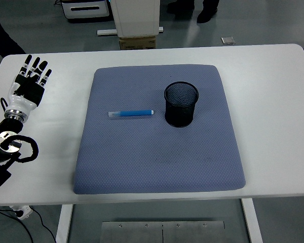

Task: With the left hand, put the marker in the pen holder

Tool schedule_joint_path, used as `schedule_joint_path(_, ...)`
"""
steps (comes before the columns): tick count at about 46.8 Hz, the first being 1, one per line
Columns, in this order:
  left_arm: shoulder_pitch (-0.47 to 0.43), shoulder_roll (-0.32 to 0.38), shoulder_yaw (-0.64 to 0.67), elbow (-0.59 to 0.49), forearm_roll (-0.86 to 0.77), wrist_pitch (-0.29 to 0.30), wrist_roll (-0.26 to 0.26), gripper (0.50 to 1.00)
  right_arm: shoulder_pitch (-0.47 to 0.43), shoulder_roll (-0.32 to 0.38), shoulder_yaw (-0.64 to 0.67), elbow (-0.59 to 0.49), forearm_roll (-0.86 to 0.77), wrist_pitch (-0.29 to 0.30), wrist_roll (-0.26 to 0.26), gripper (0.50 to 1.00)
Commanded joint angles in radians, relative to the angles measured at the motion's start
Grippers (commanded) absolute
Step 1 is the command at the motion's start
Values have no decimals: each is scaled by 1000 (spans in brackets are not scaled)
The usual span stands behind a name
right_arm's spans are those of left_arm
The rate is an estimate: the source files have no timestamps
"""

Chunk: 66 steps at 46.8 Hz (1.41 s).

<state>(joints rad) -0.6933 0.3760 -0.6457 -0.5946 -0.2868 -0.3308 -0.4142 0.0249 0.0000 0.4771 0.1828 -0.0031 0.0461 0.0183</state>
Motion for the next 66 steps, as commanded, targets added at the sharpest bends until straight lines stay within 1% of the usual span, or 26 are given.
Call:
schedule_joint_path(1, 0, -3, 3, -1, 1, 3, 0, 1000, 0, 0, 0, 0, 0, 0, 0, 1000)
schedule_joint_path(8, 0, -11, 5, -1, 9, 3, 0, 1000, 0, 0, 0, 0, 0, -2, 0, 1000)
schedule_joint_path(13, 0, -11, 3, -2, 8, -8, 0, 1000, 0, 0, 0, 0, 0, 0, 0, 1000)
schedule_joint_path(18, 2, -11, 3, -2, 8, -62, -3, 1000, 0, 0, 0, 0, 0, 0, 0, 1000)
schedule_joint_path(22, 21, -9, 3, -5, 9, -125, -1, 1000, 1, 0, 0, 0, 0, 0, 0, 1000)
schedule_joint_path(24, 21, -12, 3, -7, 8, -140, -1, 1000, 1, 0, 0, 0, 0, 0, 0, 1000)
schedule_joint_path(31, 15, -12, 5, -7, 11, -110, 0, 1000, 0, 0, 0, 0, 0, 0, 0, 1000)
schedule_joint_path(36, 21, -11, 3, -7, 11, -108, 0, 1000, 0, 0, 0, 0, 0, 0, 0, 1000)
schedule_joint_path(42, 17, -11, 0, -7, 8, -131, 5, 1000, 0, 0, 0, 0, 0, 0, 0, 1000)
schedule_joint_path(51, 12, -12, 3, -5, 12, -123, 3, 1000, 0, 0, 0, 0, 0, 0, 0, 1000)
schedule_joint_path(54, 8, -12, 8, -5, 20, -113, 3, 1000, 0, 0, 0, 0, 0, 0, 0, 1000)
schedule_joint_path(58, -2, -12, 12, -7, 83, -70, 3, 1000, 0, 0, 0, 0, 0, 0, 0, 1000)
schedule_joint_path(66, -58, 11, 14, -7, 343, 4, 0, 1000, 0, 0, 0, 0, 0, 0, 0, 1000)
